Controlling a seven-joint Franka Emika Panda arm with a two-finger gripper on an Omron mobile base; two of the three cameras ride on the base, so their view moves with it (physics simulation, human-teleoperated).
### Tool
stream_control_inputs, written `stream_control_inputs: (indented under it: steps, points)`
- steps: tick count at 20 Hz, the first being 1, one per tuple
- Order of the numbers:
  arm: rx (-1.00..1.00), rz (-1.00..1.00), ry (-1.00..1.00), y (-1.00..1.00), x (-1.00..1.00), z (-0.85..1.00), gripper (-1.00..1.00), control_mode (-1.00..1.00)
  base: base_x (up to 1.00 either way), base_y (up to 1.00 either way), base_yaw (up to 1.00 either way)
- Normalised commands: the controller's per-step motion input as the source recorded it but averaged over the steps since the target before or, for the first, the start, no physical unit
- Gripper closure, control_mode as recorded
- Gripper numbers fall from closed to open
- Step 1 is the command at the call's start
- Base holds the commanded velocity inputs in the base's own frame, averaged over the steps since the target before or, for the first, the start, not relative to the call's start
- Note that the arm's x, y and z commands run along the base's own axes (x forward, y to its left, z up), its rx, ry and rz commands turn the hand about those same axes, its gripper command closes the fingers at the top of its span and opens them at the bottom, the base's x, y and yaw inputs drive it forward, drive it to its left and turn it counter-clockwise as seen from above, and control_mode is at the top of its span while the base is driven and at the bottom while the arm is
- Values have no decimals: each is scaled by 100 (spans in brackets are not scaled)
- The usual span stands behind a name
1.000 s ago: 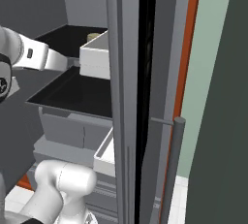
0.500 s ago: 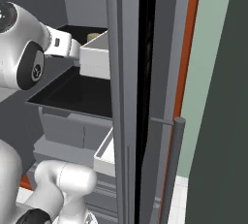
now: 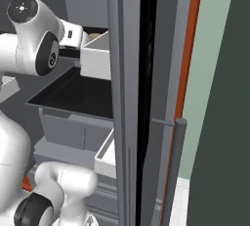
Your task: Retrieve the sausage and cheese from the fridge and place them on the cutting board on the counter.
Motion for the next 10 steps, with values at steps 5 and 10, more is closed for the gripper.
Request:
stream_control_inputs:
  steps: [5,10]
  points:
    - [0,-7,0,3,61,-4,-100,-100,0,0,0]
    - [0,-5,2,3,66,-20,-100,-100,0,0,0]
